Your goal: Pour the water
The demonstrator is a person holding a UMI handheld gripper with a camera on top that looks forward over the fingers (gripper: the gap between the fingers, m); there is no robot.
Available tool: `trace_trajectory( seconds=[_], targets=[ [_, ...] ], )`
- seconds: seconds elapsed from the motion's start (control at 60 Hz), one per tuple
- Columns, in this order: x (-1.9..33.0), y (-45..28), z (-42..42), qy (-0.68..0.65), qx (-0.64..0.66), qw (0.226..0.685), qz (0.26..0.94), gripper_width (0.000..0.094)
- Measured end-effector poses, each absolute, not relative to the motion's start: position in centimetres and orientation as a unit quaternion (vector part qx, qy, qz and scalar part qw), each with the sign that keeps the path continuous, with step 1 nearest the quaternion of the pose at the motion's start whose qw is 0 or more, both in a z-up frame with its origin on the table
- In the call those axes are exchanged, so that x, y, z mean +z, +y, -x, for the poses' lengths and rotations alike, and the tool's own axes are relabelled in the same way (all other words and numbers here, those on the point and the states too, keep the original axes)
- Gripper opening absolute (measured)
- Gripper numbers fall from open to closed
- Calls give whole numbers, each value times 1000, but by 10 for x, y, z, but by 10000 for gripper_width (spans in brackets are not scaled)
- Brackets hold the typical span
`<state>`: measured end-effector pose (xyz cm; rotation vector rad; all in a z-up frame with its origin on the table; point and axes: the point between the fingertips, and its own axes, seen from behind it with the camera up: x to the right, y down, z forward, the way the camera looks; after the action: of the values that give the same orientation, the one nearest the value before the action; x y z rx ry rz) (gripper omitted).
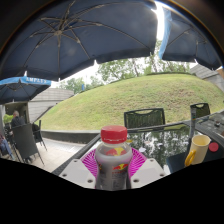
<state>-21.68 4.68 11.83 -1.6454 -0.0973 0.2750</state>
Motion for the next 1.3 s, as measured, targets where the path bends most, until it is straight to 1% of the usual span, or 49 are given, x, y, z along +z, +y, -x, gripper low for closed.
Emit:
trace_trajectory(
  seconds=[0.067,0.1,0.15,0.25,0.333,0.433,0.567,0.667,0.817,0.883,0.933,0.967,1.033,1.083,1.117,1.167,1.2,1.217,1.267,1.3],
  targets=[
    [138,56,201,7,169,665,727,339],
    [154,60,191,37,202,667,716,339],
    [168,68,169,90,246,661,703,338],
    [182,82,107,220,324,635,665,339],
    [182,87,72,312,399,600,619,337],
    [173,97,36,401,488,532,563,338],
    [160,105,11,470,561,467,497,337],
    [152,102,6,513,615,397,448,336],
    [152,105,-1,533,637,367,418,339],
    [155,104,0,526,642,365,421,341],
    [162,104,7,509,641,373,436,343],
    [170,104,14,484,637,389,457,341],
    [196,102,27,404,611,444,516,341],
    [227,97,13,346,568,516,540,342],
    [256,93,-8,310,528,571,546,344],
    [291,87,-27,241,448,662,551,342],
    [314,81,-42,199,391,711,550,340],
    [336,73,-59,182,362,731,549,340],
    [355,65,-84,142,273,782,542,341],
    [358,61,-103,120,212,806,540,343]
  ],
)
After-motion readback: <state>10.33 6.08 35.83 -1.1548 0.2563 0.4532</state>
